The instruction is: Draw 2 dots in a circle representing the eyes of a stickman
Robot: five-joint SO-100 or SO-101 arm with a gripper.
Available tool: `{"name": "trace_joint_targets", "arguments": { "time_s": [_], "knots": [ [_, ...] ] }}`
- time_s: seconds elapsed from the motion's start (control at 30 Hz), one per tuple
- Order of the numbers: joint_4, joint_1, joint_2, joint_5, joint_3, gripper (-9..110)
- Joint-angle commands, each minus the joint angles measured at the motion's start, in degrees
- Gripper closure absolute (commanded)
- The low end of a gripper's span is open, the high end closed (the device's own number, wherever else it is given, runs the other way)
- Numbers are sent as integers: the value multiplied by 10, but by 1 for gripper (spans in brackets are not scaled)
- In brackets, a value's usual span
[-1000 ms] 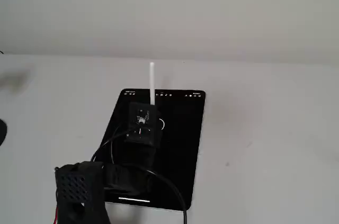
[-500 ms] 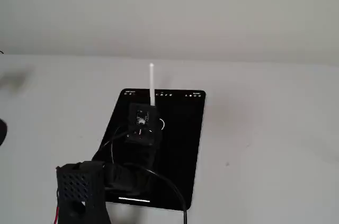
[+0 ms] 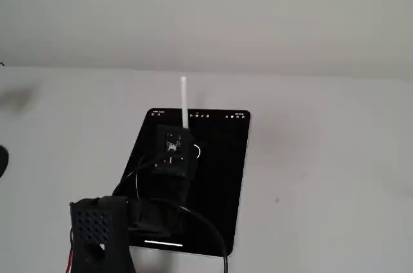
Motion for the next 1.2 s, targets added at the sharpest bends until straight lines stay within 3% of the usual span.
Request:
{"name": "trace_joint_targets", "arguments": {
  "time_s": [0.0, 0.57, 1.17],
  "knots": [
    [-6, -4, 4, -5, -29, 102],
    [-25, 17, 45, 73, -28, 102],
    [58, 63, 135, 122, -10, 102]
  ]
}}
